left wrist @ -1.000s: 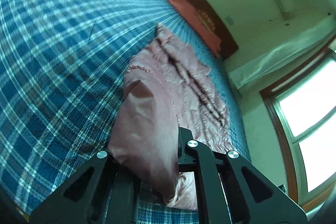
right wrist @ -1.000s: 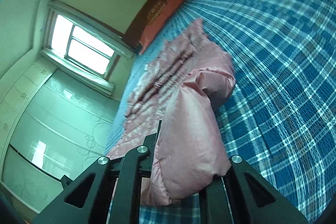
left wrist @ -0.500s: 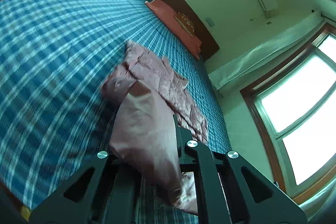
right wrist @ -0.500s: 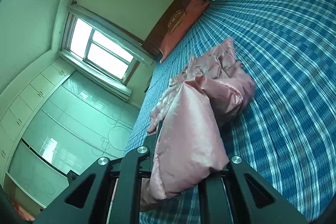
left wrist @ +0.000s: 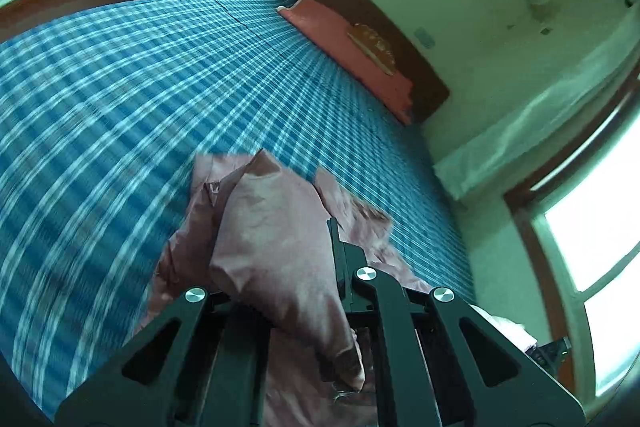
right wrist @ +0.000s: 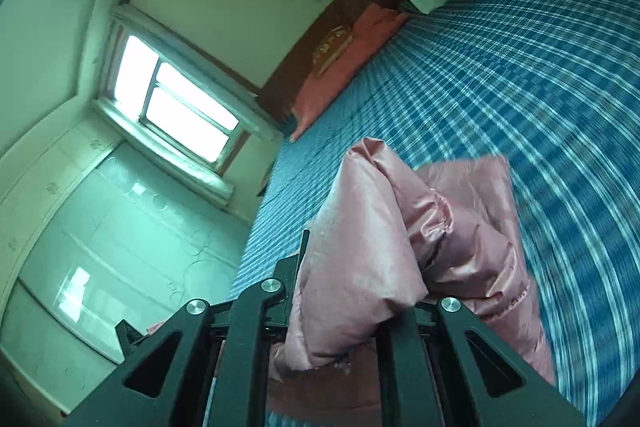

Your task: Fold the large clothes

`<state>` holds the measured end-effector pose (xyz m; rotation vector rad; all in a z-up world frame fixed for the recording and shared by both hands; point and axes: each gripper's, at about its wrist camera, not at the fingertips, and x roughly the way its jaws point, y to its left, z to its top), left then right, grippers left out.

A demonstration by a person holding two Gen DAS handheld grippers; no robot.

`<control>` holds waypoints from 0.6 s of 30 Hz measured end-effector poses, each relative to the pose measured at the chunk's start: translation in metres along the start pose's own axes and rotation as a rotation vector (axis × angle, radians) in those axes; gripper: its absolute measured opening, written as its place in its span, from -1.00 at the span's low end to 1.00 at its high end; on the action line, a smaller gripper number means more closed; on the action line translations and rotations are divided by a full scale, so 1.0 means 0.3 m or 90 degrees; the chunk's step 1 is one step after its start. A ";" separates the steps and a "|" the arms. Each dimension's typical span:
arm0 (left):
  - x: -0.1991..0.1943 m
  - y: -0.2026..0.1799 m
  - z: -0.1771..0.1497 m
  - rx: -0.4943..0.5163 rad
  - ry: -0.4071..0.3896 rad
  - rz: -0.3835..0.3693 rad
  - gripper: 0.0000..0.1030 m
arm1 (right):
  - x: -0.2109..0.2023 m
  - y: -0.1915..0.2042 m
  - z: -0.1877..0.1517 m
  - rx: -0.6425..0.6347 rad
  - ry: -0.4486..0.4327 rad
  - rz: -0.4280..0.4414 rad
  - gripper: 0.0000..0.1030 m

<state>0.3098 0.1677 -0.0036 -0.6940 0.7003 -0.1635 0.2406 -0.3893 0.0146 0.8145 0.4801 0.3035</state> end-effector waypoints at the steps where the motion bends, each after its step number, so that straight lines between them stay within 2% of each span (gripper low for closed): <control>1: 0.049 -0.003 0.023 0.005 0.002 0.011 -0.89 | 0.054 -0.015 0.031 0.008 0.003 -0.009 -0.81; 5: 0.265 0.004 0.101 0.019 0.023 0.058 -0.89 | 0.246 -0.075 0.112 0.012 0.029 -0.051 -0.81; 9: 0.441 0.032 0.129 0.024 0.040 0.103 -0.88 | 0.423 -0.169 0.152 0.034 0.058 -0.096 -0.81; 13: 0.573 0.054 0.131 0.049 0.058 0.144 -0.87 | 0.526 -0.231 0.148 0.033 0.078 -0.130 -0.80; 15: 0.611 0.051 0.132 0.067 0.060 0.155 -0.85 | 0.550 -0.241 0.143 0.025 0.082 -0.141 -0.74; 16: 0.627 0.050 0.136 0.072 0.061 0.157 -0.80 | 0.550 -0.239 0.139 0.024 0.085 -0.141 -0.69; 17: 0.638 0.052 0.139 0.071 0.064 0.157 -0.77 | 0.550 -0.240 0.139 0.024 0.088 -0.133 -0.50; 18: 0.647 0.053 0.143 0.064 0.072 0.146 -0.67 | 0.546 -0.236 0.141 0.025 0.087 -0.127 -0.22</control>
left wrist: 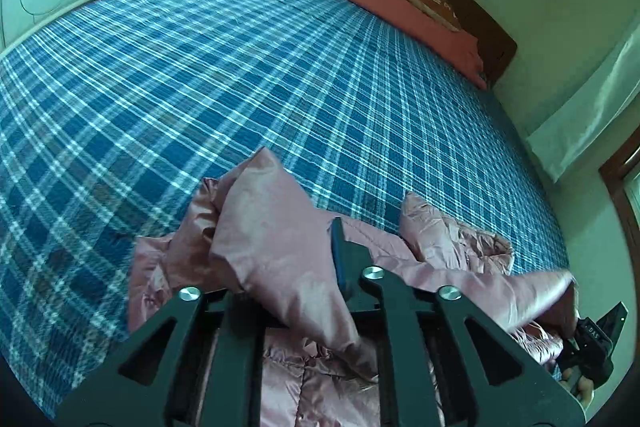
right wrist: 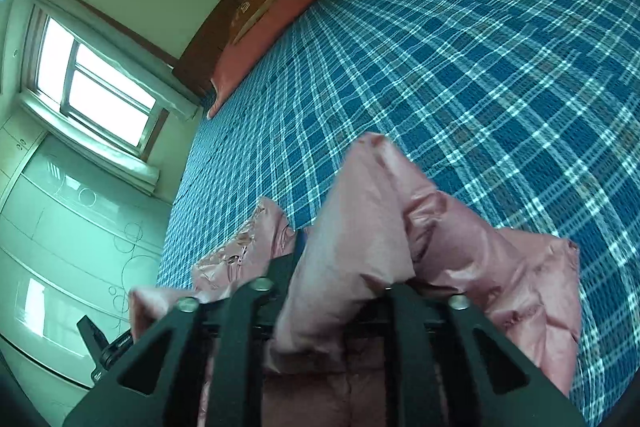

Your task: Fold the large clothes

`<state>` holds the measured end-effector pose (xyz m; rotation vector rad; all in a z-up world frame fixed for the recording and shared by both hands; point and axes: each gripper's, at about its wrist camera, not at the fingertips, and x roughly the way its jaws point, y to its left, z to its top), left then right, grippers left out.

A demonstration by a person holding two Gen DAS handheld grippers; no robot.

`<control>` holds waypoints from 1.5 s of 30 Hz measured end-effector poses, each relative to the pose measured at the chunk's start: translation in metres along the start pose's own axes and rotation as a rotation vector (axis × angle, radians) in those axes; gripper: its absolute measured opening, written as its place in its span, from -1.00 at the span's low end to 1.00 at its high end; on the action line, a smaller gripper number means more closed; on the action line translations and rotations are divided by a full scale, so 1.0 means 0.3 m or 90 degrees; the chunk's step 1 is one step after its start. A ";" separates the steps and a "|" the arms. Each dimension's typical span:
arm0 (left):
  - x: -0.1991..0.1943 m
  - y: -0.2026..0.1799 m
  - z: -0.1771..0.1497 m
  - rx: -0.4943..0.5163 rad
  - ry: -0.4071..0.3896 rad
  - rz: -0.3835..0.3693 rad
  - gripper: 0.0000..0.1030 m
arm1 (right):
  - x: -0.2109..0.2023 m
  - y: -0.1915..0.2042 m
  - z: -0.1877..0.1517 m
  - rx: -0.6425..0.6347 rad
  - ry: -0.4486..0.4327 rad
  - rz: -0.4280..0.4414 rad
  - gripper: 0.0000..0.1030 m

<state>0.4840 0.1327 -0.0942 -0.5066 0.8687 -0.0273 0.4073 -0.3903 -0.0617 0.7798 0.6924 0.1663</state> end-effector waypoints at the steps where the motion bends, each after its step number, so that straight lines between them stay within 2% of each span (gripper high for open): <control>1: 0.004 0.002 0.006 -0.007 0.003 -0.012 -0.52 | -0.011 0.004 0.004 -0.001 -0.006 0.007 -0.09; 2: -0.002 0.005 0.010 -0.018 0.005 -0.025 -0.43 | -0.025 0.014 0.002 -0.004 -0.016 0.013 0.11; 3: -0.016 0.010 0.016 -0.033 0.006 -0.041 -0.13 | -0.053 0.024 0.000 -0.012 -0.032 0.016 0.24; 4: -0.031 0.010 0.022 -0.042 0.002 -0.051 0.20 | -0.077 0.033 0.001 -0.020 -0.044 0.017 0.28; 9: -0.144 -0.012 0.040 -0.033 -0.043 -0.061 0.41 | -0.165 0.063 -0.020 -0.045 -0.064 0.024 0.33; 12: -0.185 -0.028 0.015 0.003 -0.060 -0.051 0.42 | -0.166 0.094 -0.059 -0.084 -0.053 -0.002 0.33; 17: -0.133 -0.103 -0.070 0.123 -0.038 0.006 0.42 | -0.045 0.178 -0.137 -0.177 -0.002 -0.086 0.32; 22: -0.030 -0.153 -0.101 0.169 -0.025 0.037 0.42 | 0.103 0.313 -0.174 -0.292 0.023 -0.130 0.32; 27: 0.104 -0.161 -0.106 0.184 -0.003 0.082 0.42 | 0.263 0.325 -0.173 -0.369 0.041 -0.204 0.32; 30: 0.173 -0.163 -0.114 0.198 0.013 0.100 0.46 | 0.350 0.274 -0.171 -0.349 0.079 -0.220 0.32; 34: 0.176 -0.183 -0.096 0.206 0.012 0.112 0.46 | 0.328 0.286 -0.152 -0.351 0.073 -0.220 0.32; 37: 0.121 -0.155 -0.061 0.160 -0.012 0.077 0.46 | 0.262 0.267 -0.117 -0.315 0.036 -0.202 0.32; 39: 0.112 -0.122 -0.037 0.128 -0.025 0.079 0.46 | 0.252 0.225 -0.087 -0.294 0.021 -0.241 0.32; 40: 0.128 -0.104 -0.031 0.117 -0.018 0.087 0.46 | 0.271 0.193 -0.078 -0.278 0.036 -0.250 0.32; 42: 0.193 -0.074 -0.026 0.109 0.029 0.097 0.46 | 0.309 0.160 -0.073 -0.261 0.064 -0.238 0.36; 45: 0.212 -0.105 -0.024 0.150 0.034 0.130 0.48 | 0.303 0.189 -0.068 -0.284 0.066 -0.256 0.36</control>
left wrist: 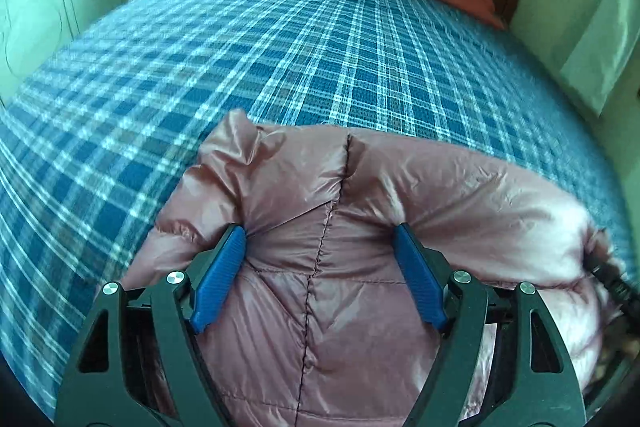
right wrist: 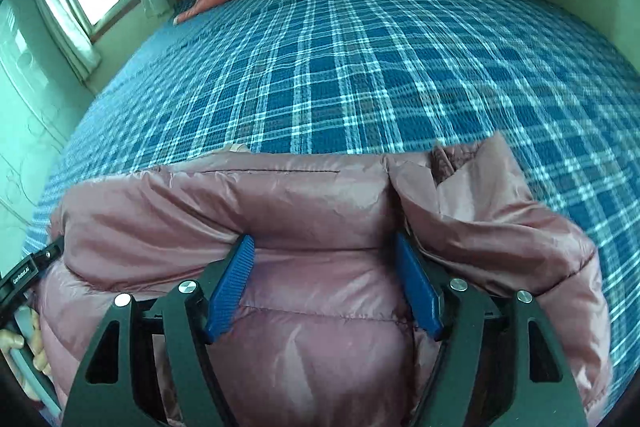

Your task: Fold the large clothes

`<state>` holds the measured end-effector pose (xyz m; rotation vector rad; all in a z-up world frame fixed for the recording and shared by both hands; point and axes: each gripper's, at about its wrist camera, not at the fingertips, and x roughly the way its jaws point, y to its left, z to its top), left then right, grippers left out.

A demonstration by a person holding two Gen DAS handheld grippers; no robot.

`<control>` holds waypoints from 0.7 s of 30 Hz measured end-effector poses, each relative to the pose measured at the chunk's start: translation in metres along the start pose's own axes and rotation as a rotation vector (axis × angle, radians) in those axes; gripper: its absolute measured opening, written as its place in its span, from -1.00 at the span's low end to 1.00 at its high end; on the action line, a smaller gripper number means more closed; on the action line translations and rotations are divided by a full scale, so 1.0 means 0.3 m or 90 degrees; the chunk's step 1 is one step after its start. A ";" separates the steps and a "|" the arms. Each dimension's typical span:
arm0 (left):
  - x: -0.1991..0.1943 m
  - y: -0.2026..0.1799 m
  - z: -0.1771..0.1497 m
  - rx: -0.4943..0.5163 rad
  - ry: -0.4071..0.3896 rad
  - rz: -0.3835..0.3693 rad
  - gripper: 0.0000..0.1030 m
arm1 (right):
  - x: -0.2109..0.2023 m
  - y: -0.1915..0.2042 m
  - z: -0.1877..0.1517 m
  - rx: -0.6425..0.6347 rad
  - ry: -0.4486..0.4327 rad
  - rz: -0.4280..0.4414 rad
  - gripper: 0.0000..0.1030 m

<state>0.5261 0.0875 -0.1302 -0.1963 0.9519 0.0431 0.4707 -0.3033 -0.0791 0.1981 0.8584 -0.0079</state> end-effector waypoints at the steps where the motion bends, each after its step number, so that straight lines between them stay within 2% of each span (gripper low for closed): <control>1: -0.009 0.001 0.002 -0.004 0.002 0.000 0.48 | -0.017 0.002 0.001 0.000 -0.005 -0.002 0.36; 6: -0.128 0.086 -0.029 -0.060 -0.009 -0.045 0.48 | -0.202 -0.098 -0.063 0.045 -0.045 0.029 0.36; 10: -0.254 0.185 -0.090 -0.087 -0.035 -0.051 0.48 | -0.351 -0.204 -0.167 0.066 -0.062 0.026 0.36; 14: -0.375 0.314 -0.221 -0.156 -0.048 -0.055 0.48 | -0.496 -0.349 -0.313 0.125 -0.071 0.027 0.36; 17: -0.453 0.412 -0.356 -0.221 -0.043 -0.060 0.48 | -0.554 -0.421 -0.408 0.166 -0.069 0.033 0.36; 21: -0.524 0.483 -0.529 -0.299 -0.024 -0.101 0.48 | -0.628 -0.485 -0.587 0.240 -0.063 0.073 0.36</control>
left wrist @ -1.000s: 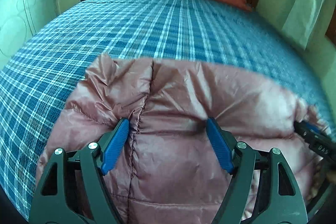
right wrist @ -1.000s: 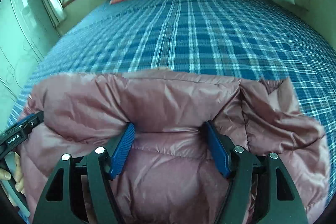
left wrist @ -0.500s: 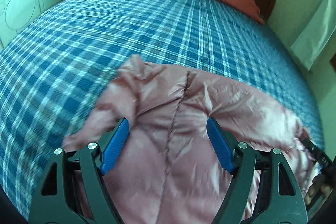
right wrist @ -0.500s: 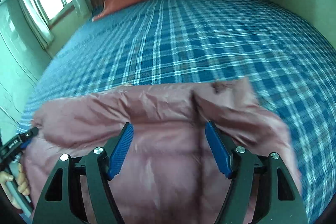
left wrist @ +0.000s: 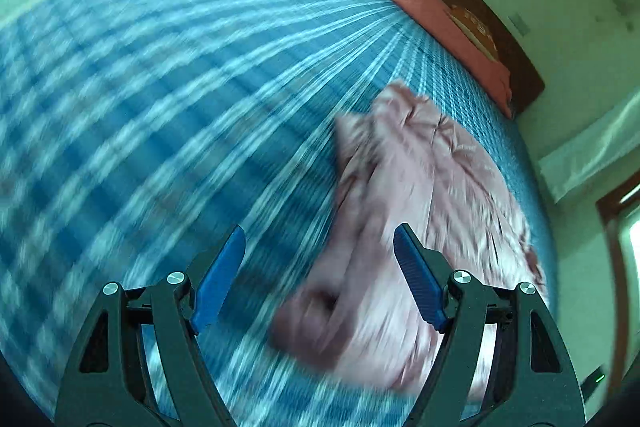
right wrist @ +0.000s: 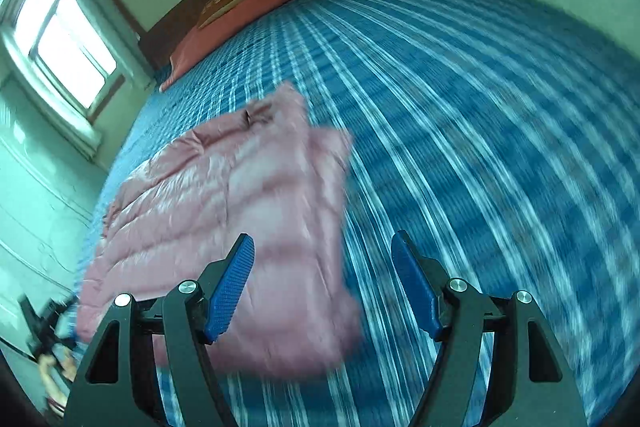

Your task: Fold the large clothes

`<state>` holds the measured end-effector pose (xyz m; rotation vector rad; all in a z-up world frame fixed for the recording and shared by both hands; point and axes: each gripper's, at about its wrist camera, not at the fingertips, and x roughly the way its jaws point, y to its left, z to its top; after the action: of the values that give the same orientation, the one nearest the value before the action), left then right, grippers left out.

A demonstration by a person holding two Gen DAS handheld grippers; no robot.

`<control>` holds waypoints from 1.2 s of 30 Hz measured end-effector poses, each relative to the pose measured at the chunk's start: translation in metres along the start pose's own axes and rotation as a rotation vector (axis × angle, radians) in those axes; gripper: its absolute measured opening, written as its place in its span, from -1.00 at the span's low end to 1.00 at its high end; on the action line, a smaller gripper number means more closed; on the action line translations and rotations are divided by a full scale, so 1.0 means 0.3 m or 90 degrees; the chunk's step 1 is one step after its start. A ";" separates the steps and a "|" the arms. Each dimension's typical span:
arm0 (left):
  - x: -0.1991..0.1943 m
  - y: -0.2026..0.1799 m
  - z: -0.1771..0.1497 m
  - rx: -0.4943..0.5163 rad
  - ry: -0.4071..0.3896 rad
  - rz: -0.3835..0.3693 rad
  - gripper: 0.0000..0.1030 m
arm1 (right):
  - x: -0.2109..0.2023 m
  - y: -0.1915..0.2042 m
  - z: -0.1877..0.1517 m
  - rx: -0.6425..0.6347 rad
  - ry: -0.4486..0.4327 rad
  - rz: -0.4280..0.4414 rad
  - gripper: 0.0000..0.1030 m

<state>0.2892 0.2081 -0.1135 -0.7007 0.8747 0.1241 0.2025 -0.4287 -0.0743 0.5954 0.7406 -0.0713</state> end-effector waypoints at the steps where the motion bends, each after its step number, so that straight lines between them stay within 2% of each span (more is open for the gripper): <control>1: -0.024 0.028 -0.041 -0.021 0.002 -0.016 0.48 | -0.017 -0.013 -0.038 0.016 0.002 0.010 0.36; 6: -0.080 0.074 -0.221 -0.074 0.017 -0.085 0.48 | 0.024 -0.037 -0.189 0.116 0.041 0.119 0.36; 9: -0.051 0.065 -0.257 -0.095 0.027 -0.100 0.48 | 0.077 -0.011 -0.213 0.140 0.050 0.149 0.36; 11: -0.047 0.053 -0.256 -0.100 0.004 -0.108 0.48 | 0.108 0.009 -0.211 0.150 0.047 0.173 0.36; 21: 0.042 -0.013 -0.211 -0.146 -0.022 -0.112 0.46 | 0.223 0.049 -0.127 0.184 -0.031 0.149 0.38; 25: 0.077 -0.032 -0.194 -0.165 -0.025 -0.085 0.02 | 0.245 0.058 -0.095 0.191 -0.049 0.131 0.35; 26: 0.084 -0.040 -0.192 -0.162 -0.026 -0.084 -0.09 | 0.254 0.060 -0.086 0.185 -0.049 0.123 0.13; 27: 0.092 -0.047 -0.188 -0.158 -0.022 -0.088 -0.34 | 0.259 0.054 -0.083 0.182 -0.045 0.128 -0.08; 28: 0.100 -0.052 -0.189 -0.157 -0.015 -0.095 -0.50 | 0.275 0.050 -0.074 0.187 -0.039 0.138 -0.18; 30: 0.102 -0.064 -0.192 -0.156 -0.015 -0.102 -0.65 | 0.282 0.041 -0.071 0.193 -0.035 0.152 -0.41; 32: 0.086 -0.074 -0.189 -0.144 -0.019 -0.104 -0.73 | 0.269 0.048 -0.066 0.183 -0.042 0.161 -0.53; 36: 0.033 -0.076 -0.192 -0.129 -0.025 -0.111 -0.79 | 0.218 0.053 -0.079 0.166 -0.048 0.162 -0.61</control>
<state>0.2660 0.1536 -0.1344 -0.9572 0.7669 0.0702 0.2409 -0.3934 -0.1233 0.9274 0.5818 0.0460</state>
